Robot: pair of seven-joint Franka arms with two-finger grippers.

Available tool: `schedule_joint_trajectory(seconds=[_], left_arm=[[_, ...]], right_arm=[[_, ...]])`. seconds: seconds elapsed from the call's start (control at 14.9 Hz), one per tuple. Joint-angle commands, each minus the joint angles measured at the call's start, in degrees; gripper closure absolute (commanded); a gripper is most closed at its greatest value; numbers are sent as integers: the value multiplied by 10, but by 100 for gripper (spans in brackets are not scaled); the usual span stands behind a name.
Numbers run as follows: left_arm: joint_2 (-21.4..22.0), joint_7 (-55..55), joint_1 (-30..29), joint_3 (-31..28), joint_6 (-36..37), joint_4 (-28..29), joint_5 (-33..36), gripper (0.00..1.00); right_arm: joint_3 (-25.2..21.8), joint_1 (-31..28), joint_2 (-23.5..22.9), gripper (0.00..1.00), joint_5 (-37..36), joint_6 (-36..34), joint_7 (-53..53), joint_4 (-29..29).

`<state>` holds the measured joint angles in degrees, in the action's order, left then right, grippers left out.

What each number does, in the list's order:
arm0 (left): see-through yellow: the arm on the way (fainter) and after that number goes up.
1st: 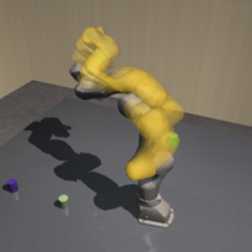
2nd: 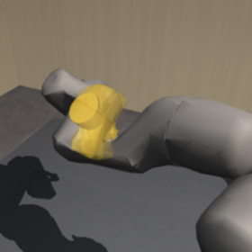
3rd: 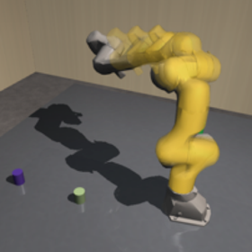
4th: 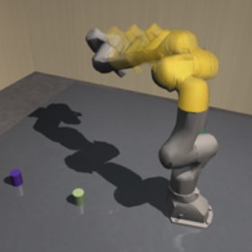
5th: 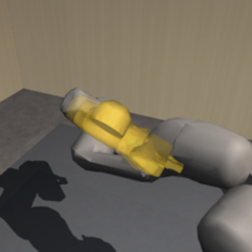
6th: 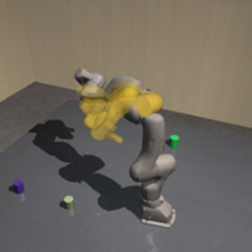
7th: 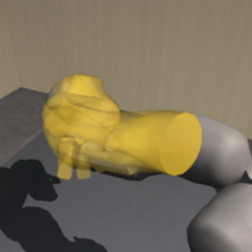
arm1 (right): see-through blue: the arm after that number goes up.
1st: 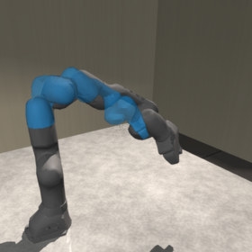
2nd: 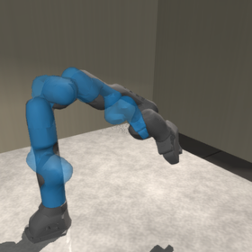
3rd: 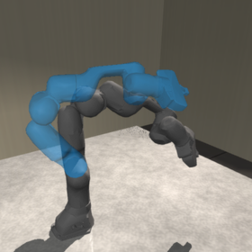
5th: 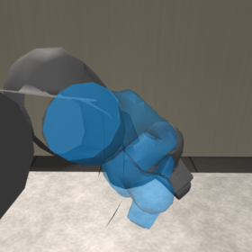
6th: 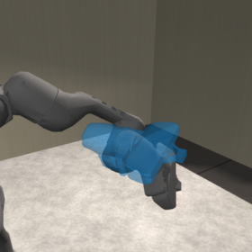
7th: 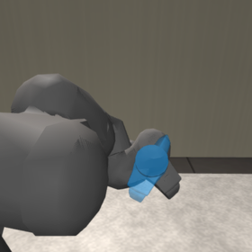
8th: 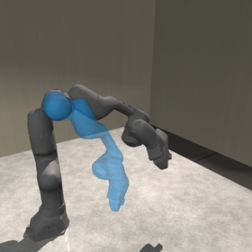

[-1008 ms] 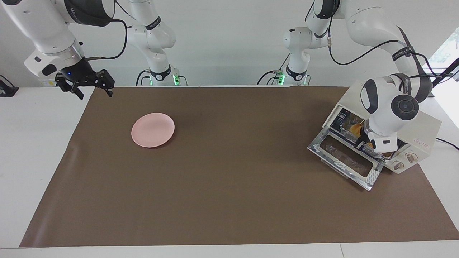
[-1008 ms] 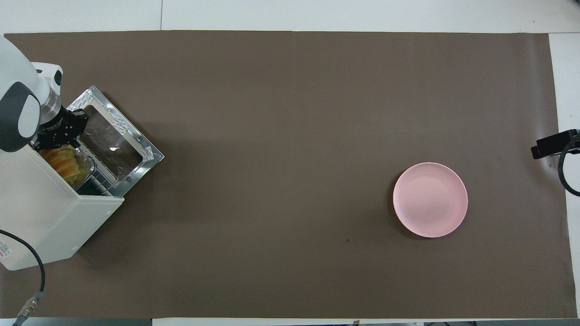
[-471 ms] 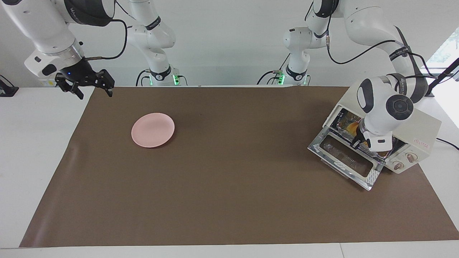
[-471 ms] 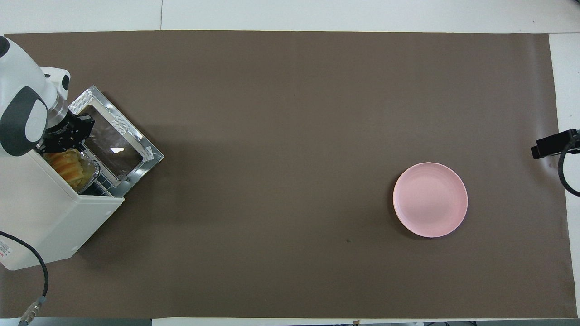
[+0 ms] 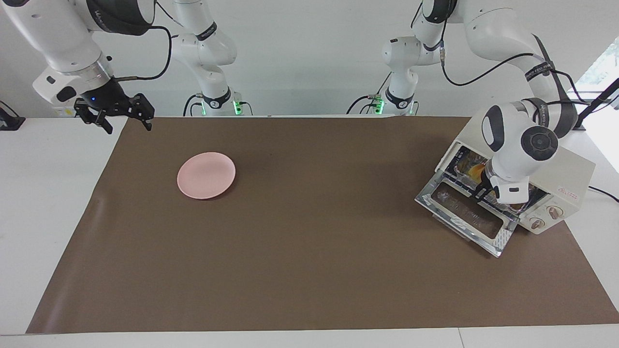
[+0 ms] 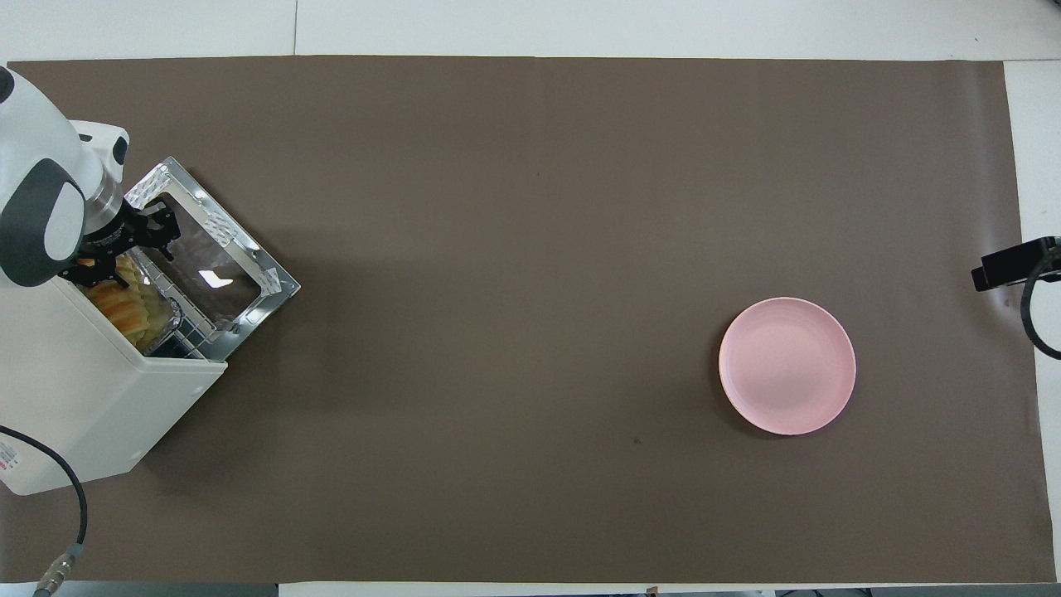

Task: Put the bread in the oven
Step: 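Open the left gripper and draw it back from the tray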

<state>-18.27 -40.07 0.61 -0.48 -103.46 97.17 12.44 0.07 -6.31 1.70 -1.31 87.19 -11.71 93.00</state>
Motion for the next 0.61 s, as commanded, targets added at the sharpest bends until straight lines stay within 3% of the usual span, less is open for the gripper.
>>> schedule_joint_trajectory(seconds=[0.0, 0.34, 0.54], left_arm=[[16, 28, 6, -4, -7, -6, 14, 0], [19, 77, 20, -2, -23, -31, 10, 0], [65, 122, 13, 1, -15, -43, 0, 0]], right_arm=[[2, -2, 15, 0, 8, 8, 10, 17], [2, -2, 15, 0, 8, 8, 10, 17], [2, -2, 15, 0, 8, 8, 10, 17]])
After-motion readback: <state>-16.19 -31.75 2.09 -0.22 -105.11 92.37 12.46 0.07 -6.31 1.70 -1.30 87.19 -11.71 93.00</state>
